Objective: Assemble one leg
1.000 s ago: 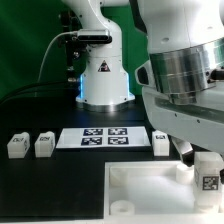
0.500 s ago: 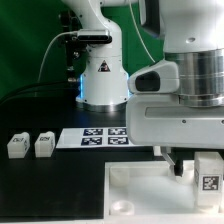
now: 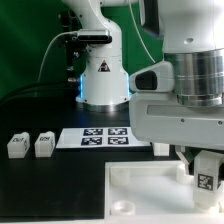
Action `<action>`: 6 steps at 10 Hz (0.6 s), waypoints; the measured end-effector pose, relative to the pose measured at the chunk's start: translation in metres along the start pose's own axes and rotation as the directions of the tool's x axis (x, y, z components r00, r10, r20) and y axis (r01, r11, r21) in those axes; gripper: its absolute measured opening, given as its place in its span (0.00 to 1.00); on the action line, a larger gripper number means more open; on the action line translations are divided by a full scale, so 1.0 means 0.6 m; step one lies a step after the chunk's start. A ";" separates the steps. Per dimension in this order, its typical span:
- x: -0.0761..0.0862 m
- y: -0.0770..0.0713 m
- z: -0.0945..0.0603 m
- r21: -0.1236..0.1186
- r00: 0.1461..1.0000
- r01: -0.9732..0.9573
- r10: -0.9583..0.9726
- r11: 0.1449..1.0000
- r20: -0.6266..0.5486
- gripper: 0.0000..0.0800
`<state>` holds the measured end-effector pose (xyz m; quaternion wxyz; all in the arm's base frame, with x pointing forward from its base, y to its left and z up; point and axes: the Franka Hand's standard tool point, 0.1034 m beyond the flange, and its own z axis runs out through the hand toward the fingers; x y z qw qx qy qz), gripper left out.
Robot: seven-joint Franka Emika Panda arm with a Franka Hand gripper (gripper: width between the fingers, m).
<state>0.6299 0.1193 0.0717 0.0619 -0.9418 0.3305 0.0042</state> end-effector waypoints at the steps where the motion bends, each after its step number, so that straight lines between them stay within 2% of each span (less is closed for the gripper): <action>1: 0.002 0.001 0.001 0.010 0.986 -0.165 0.165 0.986 0.010 0.36; 2: 0.006 0.002 0.001 0.023 0.946 -0.323 0.322 0.946 0.030 0.36; 3: 0.010 0.004 0.002 0.035 0.850 -0.526 0.524 0.849 0.058 0.36; 5: 0.009 0.008 0.003 0.065 0.635 -0.772 0.764 0.632 0.110 0.36; 6: 0.008 0.007 0.002 0.059 0.592 -0.805 0.797 0.590 0.121 0.36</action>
Offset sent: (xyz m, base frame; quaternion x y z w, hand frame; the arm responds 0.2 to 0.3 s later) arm 0.0046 -0.0075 -0.0062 0.0806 -0.0187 0.4758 0.8757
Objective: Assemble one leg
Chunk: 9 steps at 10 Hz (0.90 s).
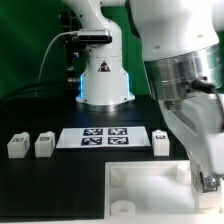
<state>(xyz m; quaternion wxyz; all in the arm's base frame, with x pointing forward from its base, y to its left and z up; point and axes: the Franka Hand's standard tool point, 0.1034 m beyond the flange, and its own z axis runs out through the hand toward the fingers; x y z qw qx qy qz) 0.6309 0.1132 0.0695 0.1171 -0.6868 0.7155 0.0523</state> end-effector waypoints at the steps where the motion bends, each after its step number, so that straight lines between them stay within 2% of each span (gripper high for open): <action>1: 0.000 0.001 0.000 -0.003 1.000 -0.013 0.013 1.000 0.001 0.36; 2: 0.000 0.001 0.001 -0.004 1.000 0.005 -0.005 1.000 0.000 0.50; 3: 0.000 0.002 0.002 -0.005 1.000 0.031 -0.031 1.000 0.000 0.50; 4: -0.003 0.004 0.002 -0.017 0.992 0.125 -0.125 0.992 -0.012 0.67; 5: -0.013 0.007 -0.002 -0.051 0.948 0.316 -0.318 0.947 -0.029 0.77; 6: -0.027 0.010 -0.012 -0.107 0.840 0.538 -0.542 0.836 -0.020 0.77; 7: -0.038 0.005 -0.018 -0.128 0.764 0.640 -0.646 0.757 -0.002 0.80; 8: -0.029 0.004 -0.013 -0.116 0.737 0.671 -0.676 0.732 -0.007 0.81; 9: -0.026 0.004 -0.013 -0.119 0.652 0.753 -0.758 0.647 0.006 0.81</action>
Offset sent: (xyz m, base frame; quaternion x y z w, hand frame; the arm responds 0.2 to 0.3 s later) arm 0.0000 0.0000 0.0000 0.0000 0.0000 0.0000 1.0000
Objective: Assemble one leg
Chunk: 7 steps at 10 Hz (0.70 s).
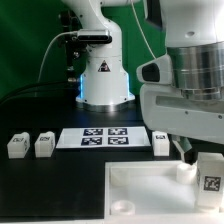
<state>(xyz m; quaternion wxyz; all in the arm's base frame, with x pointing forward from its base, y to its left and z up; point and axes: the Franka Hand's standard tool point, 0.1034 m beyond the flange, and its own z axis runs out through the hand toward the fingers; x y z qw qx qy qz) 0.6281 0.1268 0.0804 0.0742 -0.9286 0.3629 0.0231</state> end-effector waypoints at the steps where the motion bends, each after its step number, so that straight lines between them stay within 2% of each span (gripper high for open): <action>1: 0.001 0.002 0.001 -0.004 0.990 0.144 -0.144 0.990 -0.002 0.81; 2: 0.010 0.011 0.005 -0.042 0.933 0.359 -0.359 0.933 -0.013 0.81; 3: 0.020 0.014 0.005 -0.062 0.864 0.501 -0.503 0.863 -0.013 0.81; 4: 0.024 0.016 0.007 -0.071 0.787 0.615 -0.617 0.785 -0.006 0.81; 5: 0.023 0.015 0.007 -0.070 0.805 0.591 -0.593 0.803 -0.007 0.81; 7: 0.023 0.016 0.007 -0.070 0.815 0.577 -0.579 0.814 -0.008 0.48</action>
Offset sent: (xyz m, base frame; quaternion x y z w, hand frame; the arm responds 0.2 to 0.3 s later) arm 0.0157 -0.0131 -0.0044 -0.0347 0.0166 -0.4252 0.9043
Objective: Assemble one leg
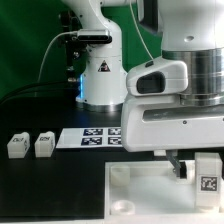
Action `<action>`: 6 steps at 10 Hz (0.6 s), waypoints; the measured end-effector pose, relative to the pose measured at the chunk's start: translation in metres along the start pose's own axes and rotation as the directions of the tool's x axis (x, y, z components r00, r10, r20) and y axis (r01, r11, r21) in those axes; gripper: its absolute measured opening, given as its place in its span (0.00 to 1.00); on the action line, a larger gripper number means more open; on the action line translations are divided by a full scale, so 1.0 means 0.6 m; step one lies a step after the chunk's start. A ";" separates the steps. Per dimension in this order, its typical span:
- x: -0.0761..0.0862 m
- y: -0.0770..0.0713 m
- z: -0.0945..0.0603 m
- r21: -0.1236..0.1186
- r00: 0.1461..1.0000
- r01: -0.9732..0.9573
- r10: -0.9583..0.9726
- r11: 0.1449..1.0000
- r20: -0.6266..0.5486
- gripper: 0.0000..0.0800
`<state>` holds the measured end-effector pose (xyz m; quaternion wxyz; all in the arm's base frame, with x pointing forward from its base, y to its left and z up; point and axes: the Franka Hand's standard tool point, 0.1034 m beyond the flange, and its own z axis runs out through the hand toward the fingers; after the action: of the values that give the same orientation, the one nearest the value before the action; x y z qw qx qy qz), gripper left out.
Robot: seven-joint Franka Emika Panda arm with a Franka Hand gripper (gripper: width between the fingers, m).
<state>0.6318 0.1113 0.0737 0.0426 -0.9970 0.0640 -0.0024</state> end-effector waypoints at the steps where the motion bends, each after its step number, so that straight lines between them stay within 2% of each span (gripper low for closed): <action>1: 0.000 -0.001 0.000 0.000 0.999 -0.049 0.049 0.999 0.000 0.36; 3: -0.001 -0.001 0.001 0.004 0.972 -0.235 0.235 0.972 0.003 0.37; 4: -0.001 -0.001 0.001 0.007 0.933 -0.361 0.361 0.933 0.006 0.37; 5: 0.000 0.000 0.002 0.016 0.865 -0.502 0.502 0.865 0.015 0.37; 6: -0.002 -0.001 0.003 0.019 0.717 -0.697 0.697 0.717 0.032 0.37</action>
Offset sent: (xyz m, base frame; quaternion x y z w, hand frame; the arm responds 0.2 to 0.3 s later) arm 0.0000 0.0000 0.0000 0.0000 0.0000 0.2667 0.9638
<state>0.6309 0.1123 0.0718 0.0556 -0.8990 0.4338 0.0241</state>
